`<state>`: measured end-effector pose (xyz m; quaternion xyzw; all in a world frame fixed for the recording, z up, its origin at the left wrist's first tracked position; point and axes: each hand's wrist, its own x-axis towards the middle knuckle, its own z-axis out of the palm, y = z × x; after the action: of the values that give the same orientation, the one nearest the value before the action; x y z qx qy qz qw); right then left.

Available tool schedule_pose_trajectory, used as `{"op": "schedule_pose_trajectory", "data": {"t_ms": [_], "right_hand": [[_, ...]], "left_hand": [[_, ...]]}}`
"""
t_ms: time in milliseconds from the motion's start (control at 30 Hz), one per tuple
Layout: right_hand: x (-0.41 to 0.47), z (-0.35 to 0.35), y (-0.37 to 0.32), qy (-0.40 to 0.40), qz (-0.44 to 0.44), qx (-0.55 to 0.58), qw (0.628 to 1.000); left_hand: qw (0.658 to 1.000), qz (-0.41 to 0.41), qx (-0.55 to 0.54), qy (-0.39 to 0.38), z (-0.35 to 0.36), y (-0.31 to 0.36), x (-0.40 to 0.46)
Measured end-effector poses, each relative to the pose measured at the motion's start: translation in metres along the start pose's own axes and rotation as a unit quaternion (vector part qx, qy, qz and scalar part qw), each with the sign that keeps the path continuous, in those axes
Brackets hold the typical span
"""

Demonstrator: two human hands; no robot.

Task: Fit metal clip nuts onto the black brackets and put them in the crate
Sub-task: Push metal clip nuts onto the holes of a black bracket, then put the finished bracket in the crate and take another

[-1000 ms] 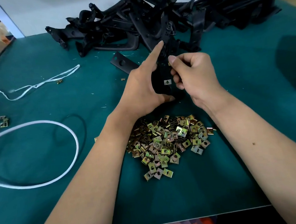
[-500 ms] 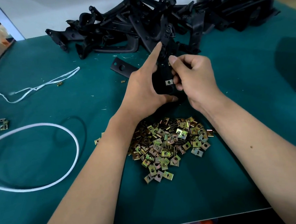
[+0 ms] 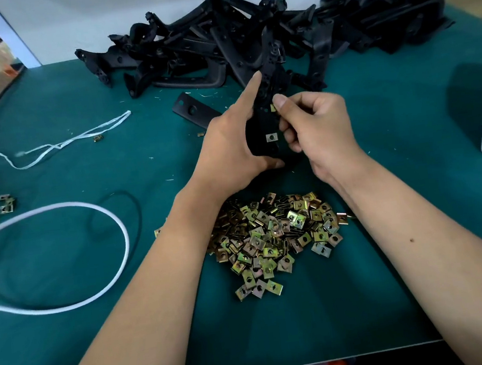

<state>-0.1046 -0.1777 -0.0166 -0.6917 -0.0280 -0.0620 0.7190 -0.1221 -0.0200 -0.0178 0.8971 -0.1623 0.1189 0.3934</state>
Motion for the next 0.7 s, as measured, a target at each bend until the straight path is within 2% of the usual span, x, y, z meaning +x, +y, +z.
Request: {"op": "schedule_pose_trajectory", "data": {"t_ms": [100,233,500,700], "right_hand": [[0.001,-0.004,-0.001,-0.014,0.004,-0.019,1.0],[0.001,-0.005,-0.001,-0.033,0.01,-0.028,0.999],[-0.002,-0.001,-0.001,-0.026,0.01,-0.027,0.999],[-0.007,0.002,-0.007,0.005,-0.018,-0.109,0.994]], "left_hand": [[1.0,-0.013,0.024,-0.013,-0.003,0.003,-0.001],[1.0,-0.012,-0.003,-0.024,-0.003,0.008,-0.003],[1.0,-0.017,0.003,-0.023,-0.002,0.016,-0.004],[0.997,-0.04,0.066,-0.01,-0.003,0.02,-0.006]]}}
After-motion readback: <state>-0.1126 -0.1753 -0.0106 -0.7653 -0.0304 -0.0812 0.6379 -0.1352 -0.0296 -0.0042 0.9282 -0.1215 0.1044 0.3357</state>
